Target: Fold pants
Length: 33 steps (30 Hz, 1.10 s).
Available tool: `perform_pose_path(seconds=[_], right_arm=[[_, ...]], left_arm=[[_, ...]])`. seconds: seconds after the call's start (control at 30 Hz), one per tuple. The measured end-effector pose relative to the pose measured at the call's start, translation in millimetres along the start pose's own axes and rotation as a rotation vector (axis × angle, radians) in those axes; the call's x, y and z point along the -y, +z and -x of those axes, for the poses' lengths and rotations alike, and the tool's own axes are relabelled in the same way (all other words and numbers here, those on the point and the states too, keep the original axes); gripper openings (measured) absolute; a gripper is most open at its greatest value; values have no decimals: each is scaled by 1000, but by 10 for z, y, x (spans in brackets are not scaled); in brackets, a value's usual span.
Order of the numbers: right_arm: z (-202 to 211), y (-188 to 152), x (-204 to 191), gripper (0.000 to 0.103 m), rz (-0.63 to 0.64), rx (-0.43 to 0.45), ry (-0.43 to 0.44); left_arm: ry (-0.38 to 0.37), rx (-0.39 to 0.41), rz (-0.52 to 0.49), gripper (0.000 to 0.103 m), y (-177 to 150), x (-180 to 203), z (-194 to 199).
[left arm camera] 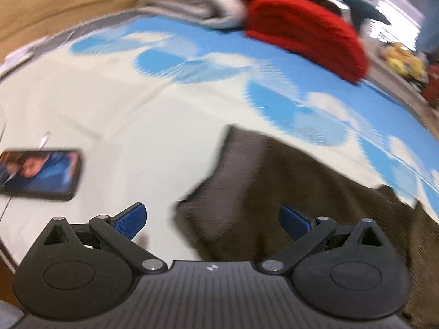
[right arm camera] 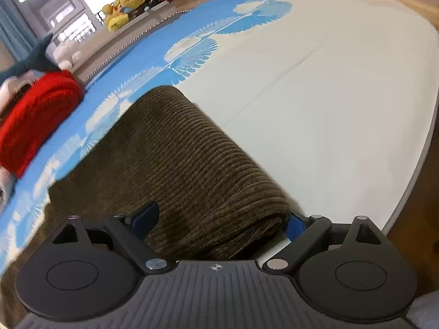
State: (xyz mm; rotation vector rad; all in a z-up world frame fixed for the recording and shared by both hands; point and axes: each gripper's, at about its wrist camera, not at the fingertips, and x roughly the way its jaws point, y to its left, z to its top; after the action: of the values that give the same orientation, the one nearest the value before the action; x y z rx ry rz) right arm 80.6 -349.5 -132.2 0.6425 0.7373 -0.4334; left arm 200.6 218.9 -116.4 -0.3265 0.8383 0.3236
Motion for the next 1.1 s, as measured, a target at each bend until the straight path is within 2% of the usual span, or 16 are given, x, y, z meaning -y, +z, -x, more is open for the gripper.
perform_pose_path(seconds=[0.1, 0.2, 0.27, 0.37, 0.53, 0.63, 0.77, 0.8, 0.87, 0.9, 0.97, 1.03, 1.07, 1.1], right_arm=[[-22, -9, -35, 95, 5, 1, -24], [-49, -7, -71, 97, -4, 2, -42], [-69, 8, -68, 98, -24, 1, -42], [-52, 57, 8, 95, -81, 9, -15], [58, 155, 277, 92, -245, 38, 59], [76, 183, 331, 91, -252, 56, 60], [-34, 159, 298, 91, -215, -20, 102], [-42, 155, 273, 91, -190, -22, 94], [-23, 150, 259, 90, -184, -24, 97], [-20, 144, 278, 88, -205, -31, 109], [1, 140, 309, 77, -228, -32, 105], [23, 128, 327, 60, -229, -27, 92], [28, 119, 332, 46, -221, -19, 76], [22, 115, 338, 39, -211, -16, 75]], left_arm=[[9, -93, 63, 103, 9, -199, -204], [-46, -164, 120, 103, 1, -289, -370], [-52, -147, 131, 102, -4, -309, -370], [-79, -136, 150, 95, 12, -335, -339], [-73, -133, 153, 94, 1, -317, -357], [-54, -128, 138, 95, -3, -254, -400], [-18, -119, 108, 95, -18, -159, -434], [-18, -116, 104, 92, -20, -144, -433], [-52, -115, 112, 76, -15, -133, -428], [-85, -120, 124, 64, -8, -142, -421], [-97, -118, 138, 61, 10, -144, -402], [-93, -115, 139, 57, 7, -134, -401], [-88, -110, 132, 56, 7, -116, -389], [-83, -106, 120, 53, 8, -96, -372]])
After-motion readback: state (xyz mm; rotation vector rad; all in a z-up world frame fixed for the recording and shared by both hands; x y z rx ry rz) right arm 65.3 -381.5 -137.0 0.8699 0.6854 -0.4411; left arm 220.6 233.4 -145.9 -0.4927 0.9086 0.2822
